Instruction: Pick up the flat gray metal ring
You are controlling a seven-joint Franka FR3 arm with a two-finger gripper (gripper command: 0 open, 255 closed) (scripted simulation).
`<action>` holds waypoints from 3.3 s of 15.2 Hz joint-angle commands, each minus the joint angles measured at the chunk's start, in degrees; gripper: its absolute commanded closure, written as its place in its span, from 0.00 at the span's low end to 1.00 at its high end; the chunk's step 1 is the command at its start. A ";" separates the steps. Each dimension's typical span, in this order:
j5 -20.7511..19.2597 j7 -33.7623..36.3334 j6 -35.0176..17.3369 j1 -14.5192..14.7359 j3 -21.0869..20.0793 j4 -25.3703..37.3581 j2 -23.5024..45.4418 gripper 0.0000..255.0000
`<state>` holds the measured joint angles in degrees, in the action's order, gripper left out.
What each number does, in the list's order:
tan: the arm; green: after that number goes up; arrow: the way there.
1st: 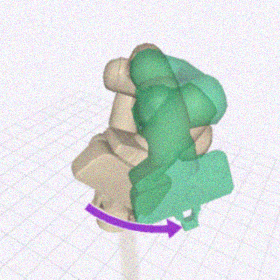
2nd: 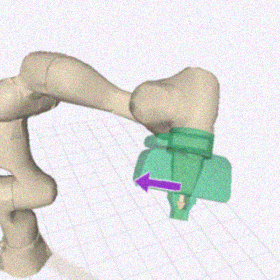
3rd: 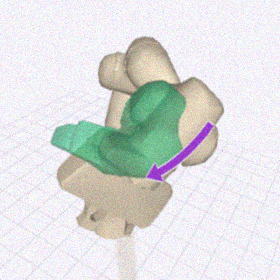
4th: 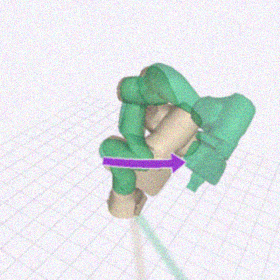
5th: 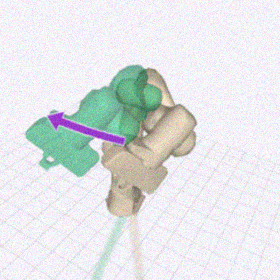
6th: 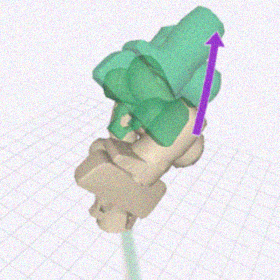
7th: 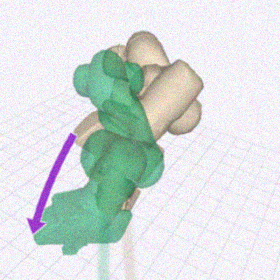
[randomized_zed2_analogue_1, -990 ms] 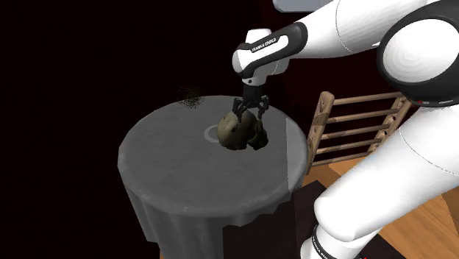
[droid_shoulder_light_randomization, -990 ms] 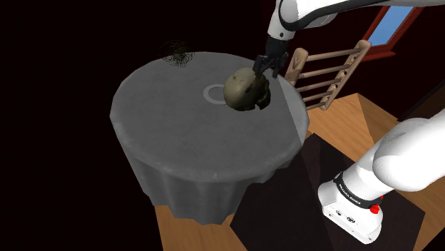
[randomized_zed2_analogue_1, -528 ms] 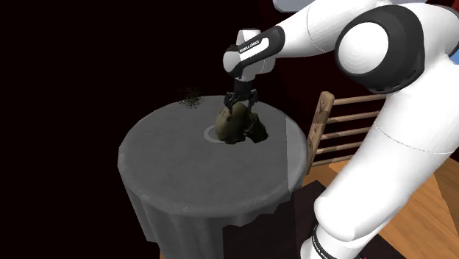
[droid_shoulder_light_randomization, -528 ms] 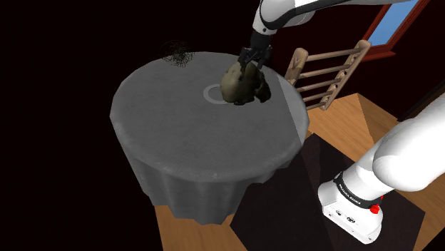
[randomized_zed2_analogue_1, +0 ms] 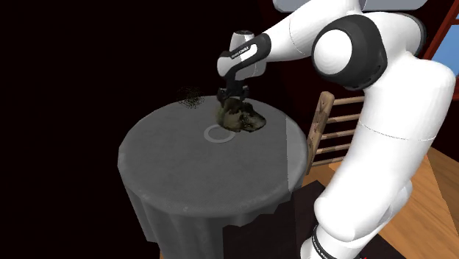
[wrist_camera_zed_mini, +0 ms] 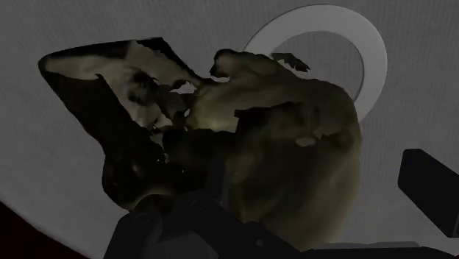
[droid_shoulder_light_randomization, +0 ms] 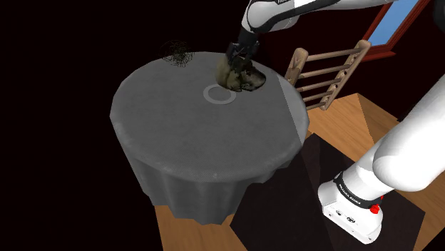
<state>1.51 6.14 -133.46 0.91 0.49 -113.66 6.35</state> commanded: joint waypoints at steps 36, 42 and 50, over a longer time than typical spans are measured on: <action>-4.78 15.11 -5.55 8.26 -1.69 14.63 25.89 1.00; -4.60 14.91 -2.16 8.20 -1.80 15.32 23.19 1.00; -4.43 14.71 1.52 8.15 -1.90 16.57 20.76 1.00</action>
